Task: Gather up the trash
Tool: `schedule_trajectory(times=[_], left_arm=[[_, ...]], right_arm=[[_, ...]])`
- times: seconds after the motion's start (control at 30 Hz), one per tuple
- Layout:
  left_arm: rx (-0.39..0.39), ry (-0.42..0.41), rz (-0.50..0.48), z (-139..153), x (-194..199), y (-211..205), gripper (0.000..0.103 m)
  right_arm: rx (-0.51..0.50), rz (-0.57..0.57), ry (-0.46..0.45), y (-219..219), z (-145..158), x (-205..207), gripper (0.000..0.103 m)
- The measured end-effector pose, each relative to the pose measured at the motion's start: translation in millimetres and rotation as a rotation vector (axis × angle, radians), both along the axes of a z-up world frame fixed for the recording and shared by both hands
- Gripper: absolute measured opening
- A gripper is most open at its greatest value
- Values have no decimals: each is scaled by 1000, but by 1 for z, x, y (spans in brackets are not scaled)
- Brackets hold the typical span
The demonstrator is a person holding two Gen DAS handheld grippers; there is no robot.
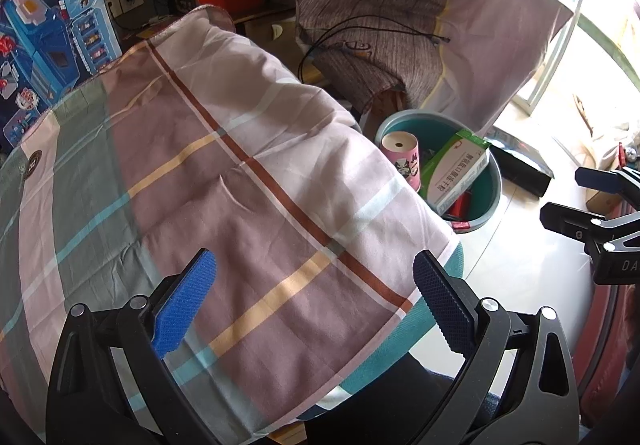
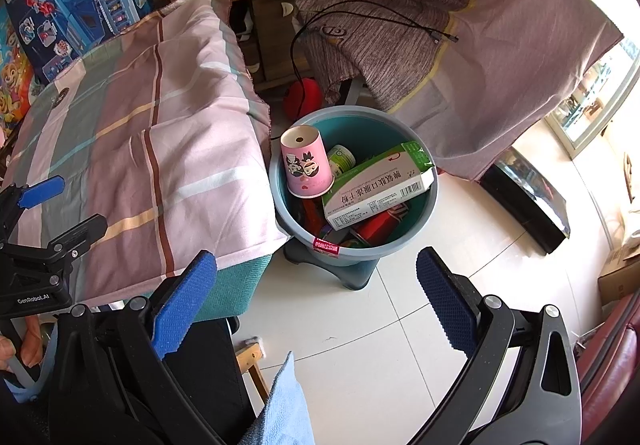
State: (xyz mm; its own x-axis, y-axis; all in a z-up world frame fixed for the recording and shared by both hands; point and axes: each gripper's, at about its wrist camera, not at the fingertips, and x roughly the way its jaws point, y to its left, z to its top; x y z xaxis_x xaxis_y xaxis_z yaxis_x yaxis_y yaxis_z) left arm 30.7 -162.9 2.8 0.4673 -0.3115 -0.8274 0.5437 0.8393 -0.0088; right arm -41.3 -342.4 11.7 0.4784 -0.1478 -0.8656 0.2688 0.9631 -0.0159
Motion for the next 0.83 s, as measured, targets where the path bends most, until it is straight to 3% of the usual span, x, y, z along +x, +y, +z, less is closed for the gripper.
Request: schedule_trajectory(times=[0.83], left_arm=[[27, 6, 19, -7, 1, 3, 99]], right_arm=[[-29, -11, -1, -2, -1, -4, 96]])
